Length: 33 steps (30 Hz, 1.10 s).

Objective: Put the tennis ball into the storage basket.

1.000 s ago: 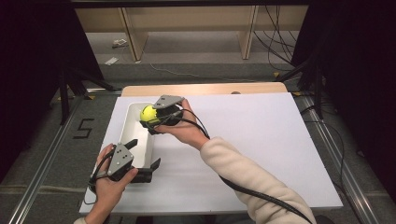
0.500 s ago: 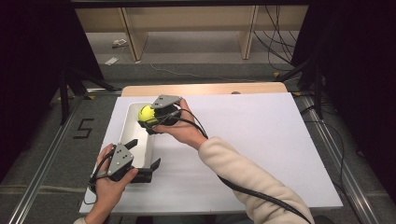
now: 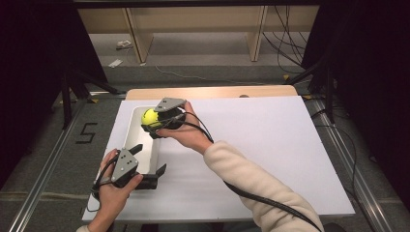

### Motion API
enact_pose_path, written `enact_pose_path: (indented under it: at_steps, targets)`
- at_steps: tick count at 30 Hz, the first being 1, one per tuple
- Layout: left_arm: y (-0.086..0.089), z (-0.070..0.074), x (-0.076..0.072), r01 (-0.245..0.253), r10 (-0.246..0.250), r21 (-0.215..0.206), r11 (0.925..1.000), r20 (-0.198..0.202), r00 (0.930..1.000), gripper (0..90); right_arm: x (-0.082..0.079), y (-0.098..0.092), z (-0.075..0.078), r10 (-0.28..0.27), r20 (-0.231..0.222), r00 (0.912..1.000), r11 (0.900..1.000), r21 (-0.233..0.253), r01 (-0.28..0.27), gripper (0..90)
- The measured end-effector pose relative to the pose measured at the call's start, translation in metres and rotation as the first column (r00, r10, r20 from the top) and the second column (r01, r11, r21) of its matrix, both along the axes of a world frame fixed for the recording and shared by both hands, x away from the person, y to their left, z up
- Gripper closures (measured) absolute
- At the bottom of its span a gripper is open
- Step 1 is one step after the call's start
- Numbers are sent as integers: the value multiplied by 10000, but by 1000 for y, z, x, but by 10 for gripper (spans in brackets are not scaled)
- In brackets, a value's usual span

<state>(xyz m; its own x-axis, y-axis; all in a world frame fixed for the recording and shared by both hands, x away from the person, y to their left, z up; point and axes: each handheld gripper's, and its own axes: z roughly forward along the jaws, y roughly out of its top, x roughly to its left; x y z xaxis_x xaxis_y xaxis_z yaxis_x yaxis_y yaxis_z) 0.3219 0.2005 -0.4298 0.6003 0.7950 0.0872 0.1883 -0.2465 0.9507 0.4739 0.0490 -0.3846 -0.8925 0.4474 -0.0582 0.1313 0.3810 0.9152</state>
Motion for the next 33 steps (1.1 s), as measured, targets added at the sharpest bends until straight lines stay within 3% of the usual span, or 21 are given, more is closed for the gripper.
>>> enact_pose_path:
  at_steps: [33]
  targets:
    - [0,0,0,10,-10,-38,10000,11,10000,0,2,10,3,72,17,10000,10000,33,-72,261]
